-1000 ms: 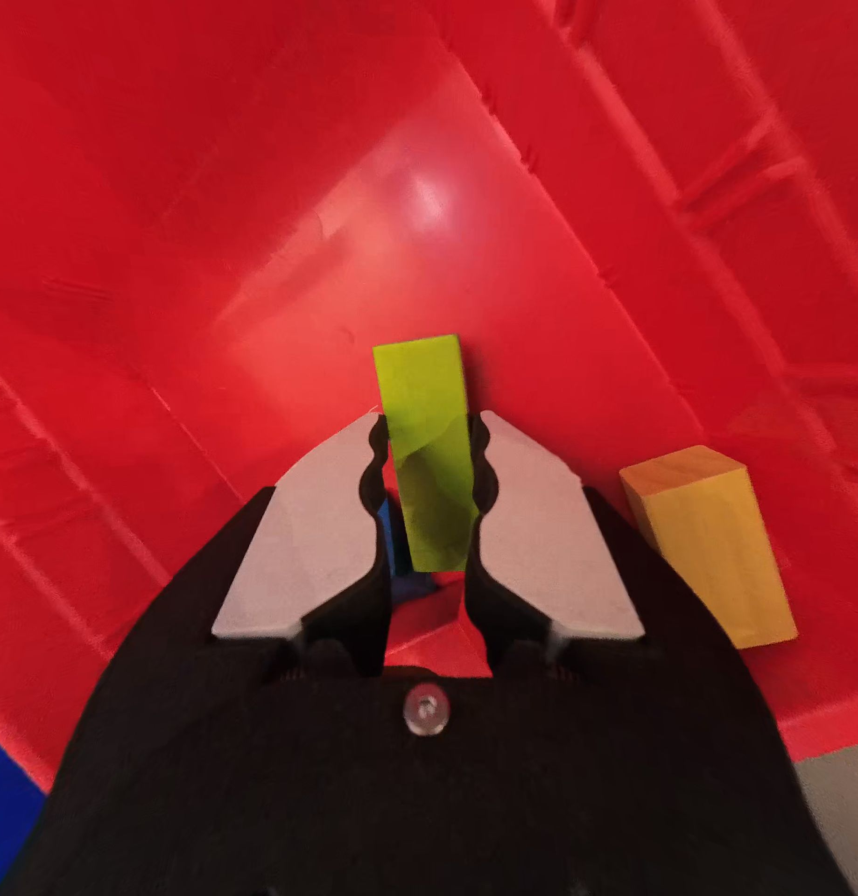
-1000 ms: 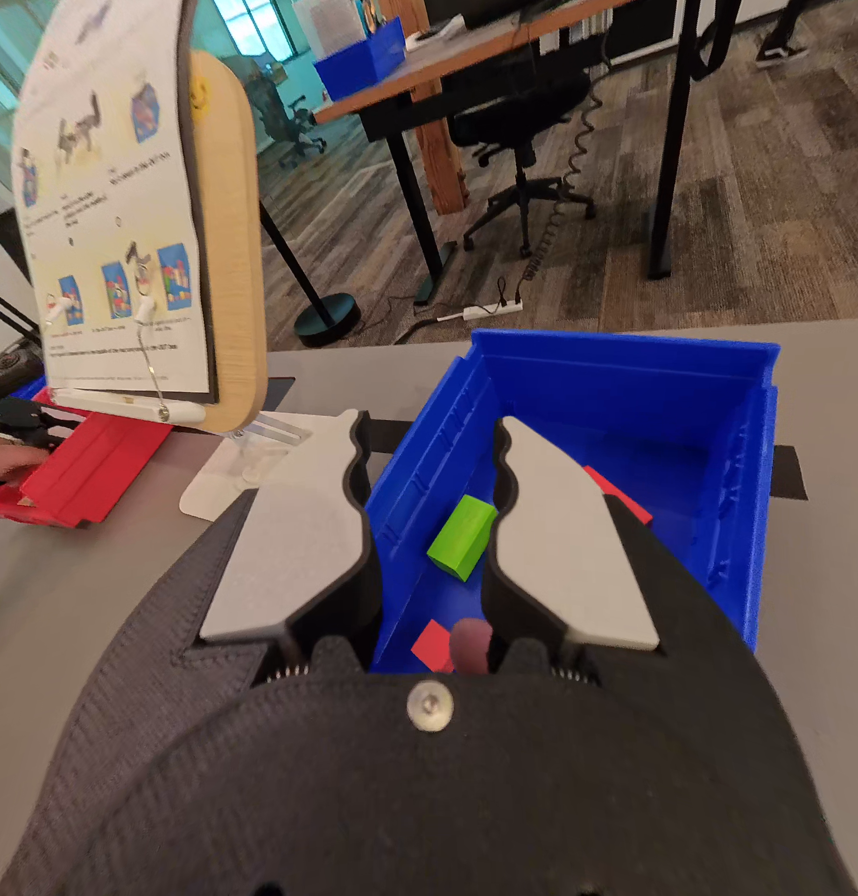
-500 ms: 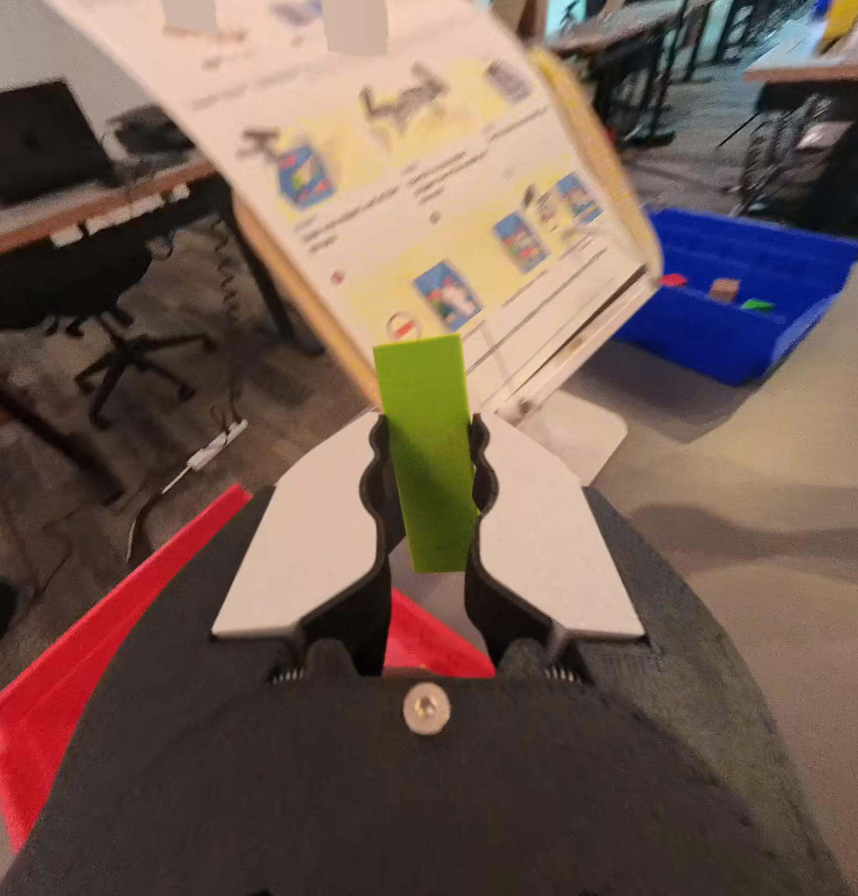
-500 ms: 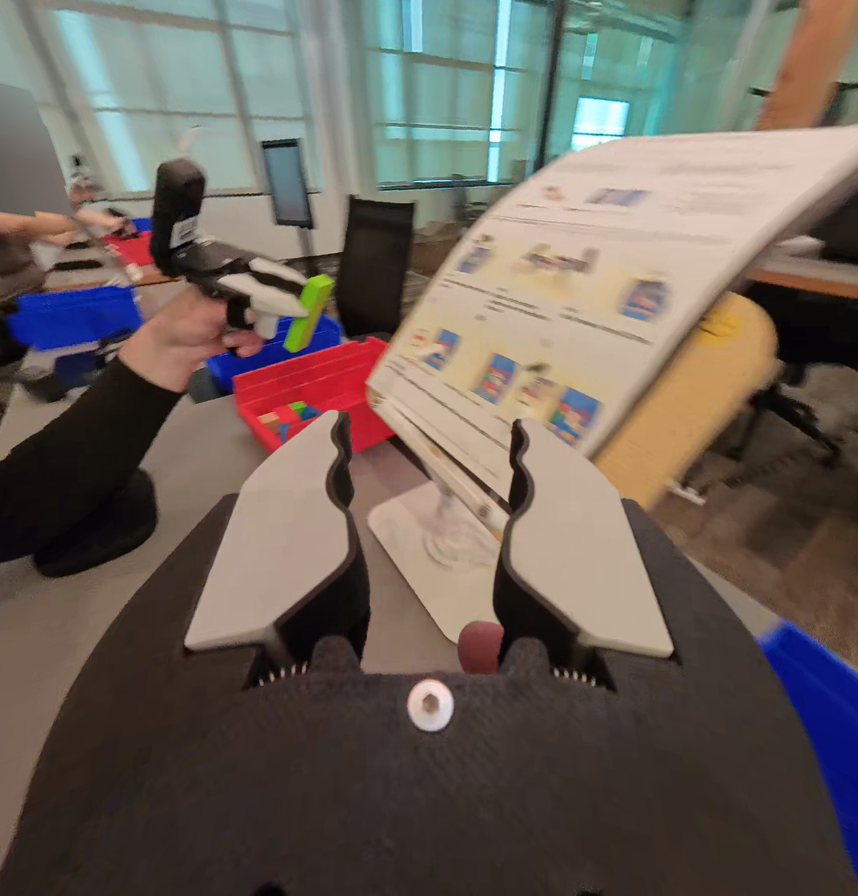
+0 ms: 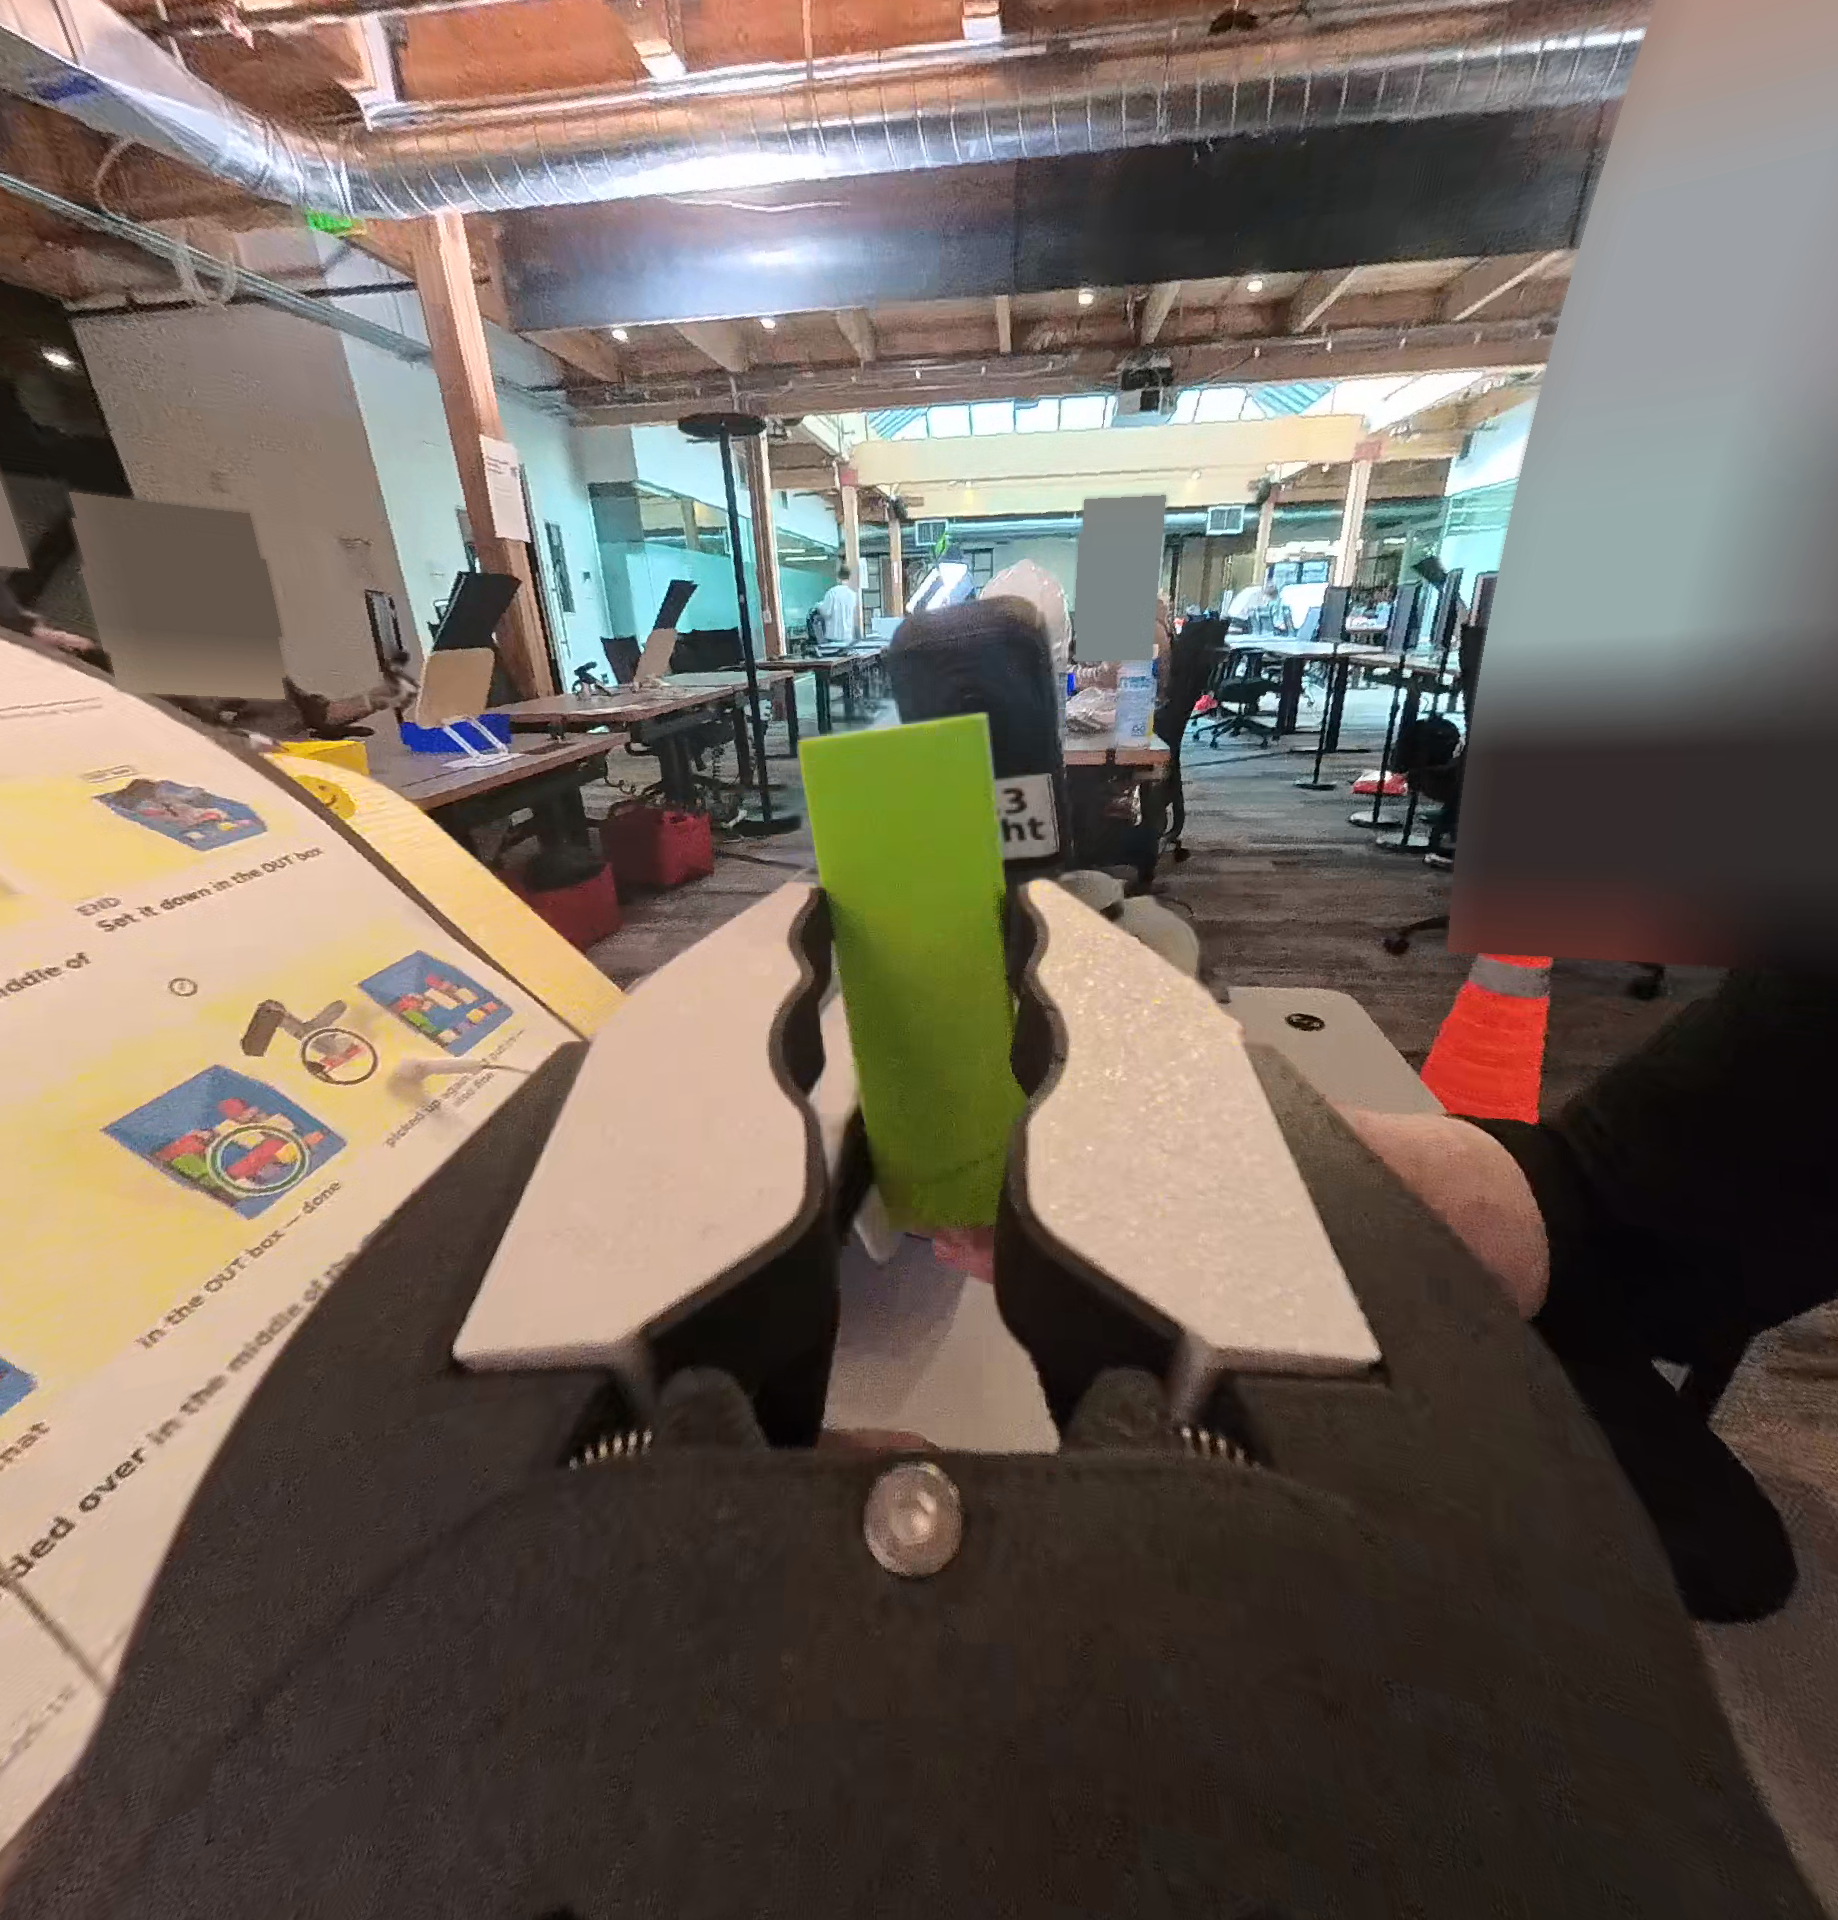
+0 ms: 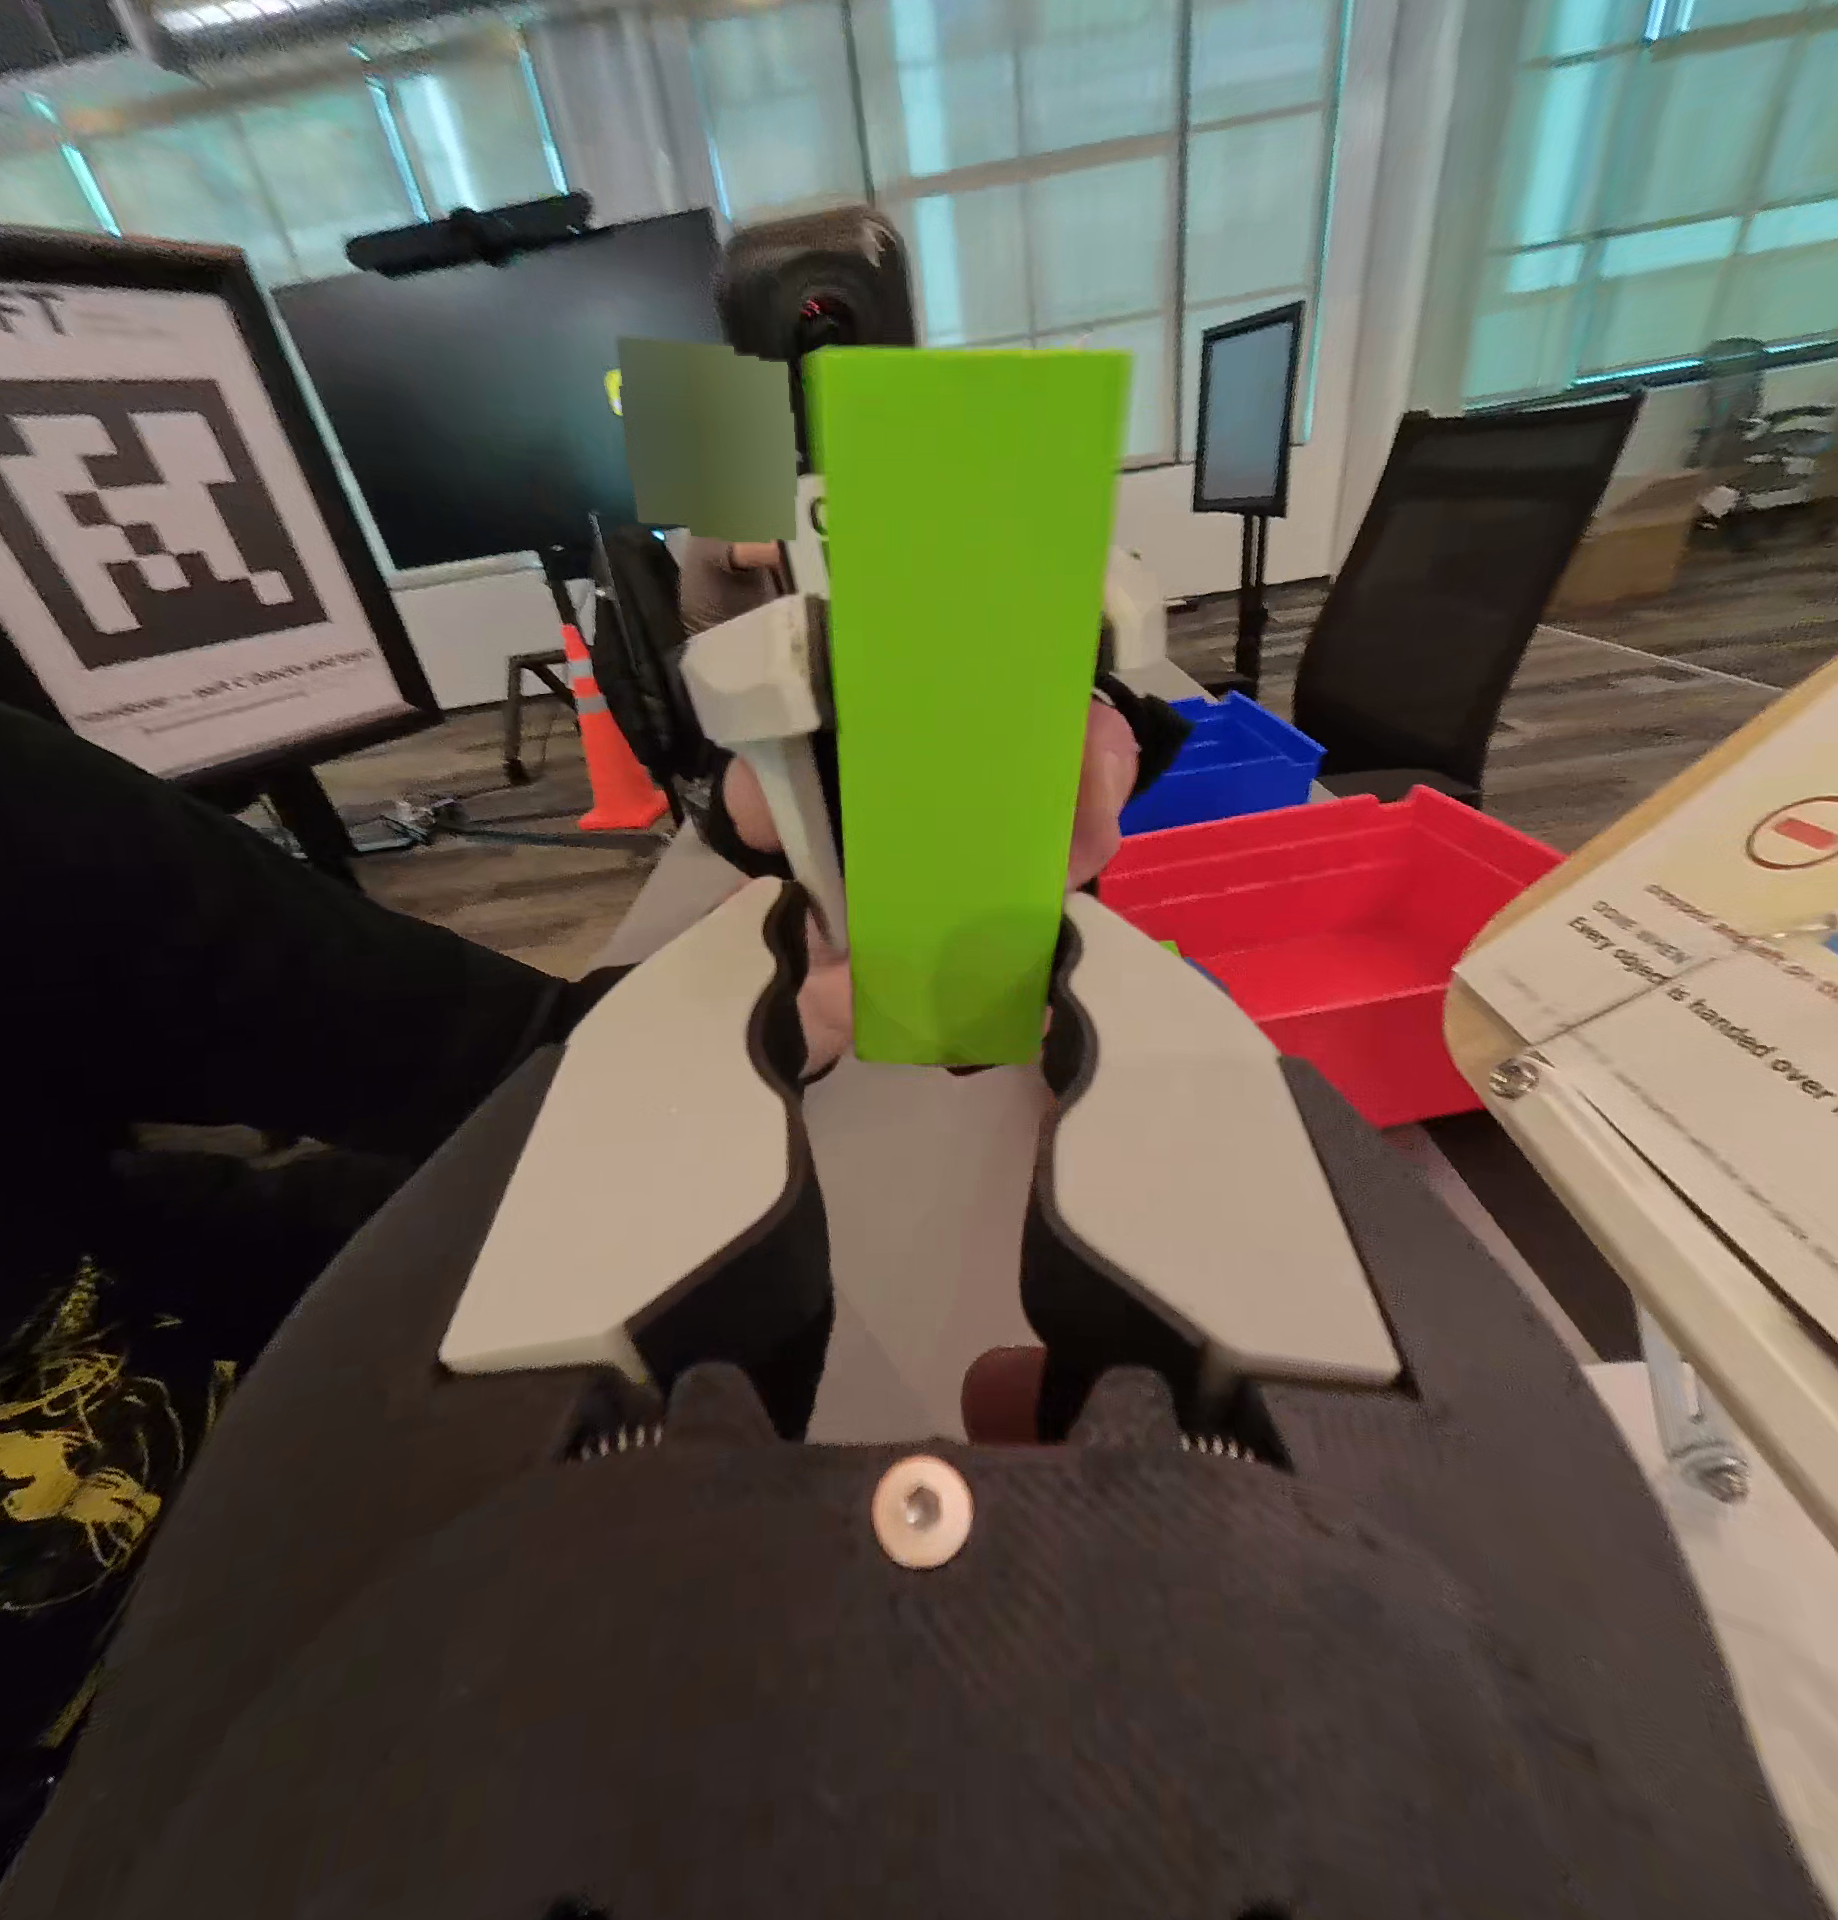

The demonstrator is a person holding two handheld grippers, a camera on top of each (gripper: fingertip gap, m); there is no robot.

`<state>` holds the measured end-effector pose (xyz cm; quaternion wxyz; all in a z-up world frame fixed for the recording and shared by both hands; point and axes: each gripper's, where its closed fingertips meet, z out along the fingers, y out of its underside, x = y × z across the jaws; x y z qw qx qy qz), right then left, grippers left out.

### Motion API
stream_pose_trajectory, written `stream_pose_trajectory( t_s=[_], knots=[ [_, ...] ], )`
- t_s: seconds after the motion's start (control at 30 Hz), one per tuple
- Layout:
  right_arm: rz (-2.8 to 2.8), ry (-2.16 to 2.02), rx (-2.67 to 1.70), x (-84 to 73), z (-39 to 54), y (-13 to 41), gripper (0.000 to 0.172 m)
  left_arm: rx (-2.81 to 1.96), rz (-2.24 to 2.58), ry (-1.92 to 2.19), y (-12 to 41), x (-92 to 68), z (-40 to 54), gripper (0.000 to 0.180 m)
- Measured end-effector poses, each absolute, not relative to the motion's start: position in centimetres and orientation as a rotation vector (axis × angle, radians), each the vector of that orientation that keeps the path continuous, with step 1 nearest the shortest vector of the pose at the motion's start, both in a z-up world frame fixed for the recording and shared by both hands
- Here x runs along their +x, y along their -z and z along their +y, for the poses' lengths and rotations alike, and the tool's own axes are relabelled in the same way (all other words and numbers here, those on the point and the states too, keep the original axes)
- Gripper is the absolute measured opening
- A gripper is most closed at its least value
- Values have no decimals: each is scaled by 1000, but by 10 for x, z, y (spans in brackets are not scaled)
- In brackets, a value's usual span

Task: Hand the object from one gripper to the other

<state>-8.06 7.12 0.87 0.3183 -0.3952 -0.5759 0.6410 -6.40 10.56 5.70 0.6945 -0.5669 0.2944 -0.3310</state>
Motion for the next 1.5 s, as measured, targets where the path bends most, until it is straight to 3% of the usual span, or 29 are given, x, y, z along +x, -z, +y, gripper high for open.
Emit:
stream_pose_trajectory(
  t_s=[0.53,0.7,0.8,0.93,1.17,1.2,1.3,1.5],
  knots=[
    [-1516,-1851,-932,-51,80,-24,34,-1191,673,902,-65,-50,91,31],
    [-1371,-1657,-1055,-4,146,-39,33,-1196,647,844,-71,-70,89,17],
    [-1172,-1573,-1150,42,204,-43,33,-1223,626,763,-72,-88,91,18],
    [-954,-1181,-1504,112,299,6,33,-1374,592,533,-60,-127,106,22],
    [-629,-770,-2139,201,390,143,37,-1923,383,44,15,-258,120,49],
    [-617,-746,-2169,203,393,150,51,-2018,356,-40,32,-279,117,50],
    [-634,-667,-2221,203,394,159,57,-2338,304,-243,91,-331,99,51],
    [-663,-679,-2144,190,389,137,52,-2689,192,-356,168,-382,79,55]
  ],
)
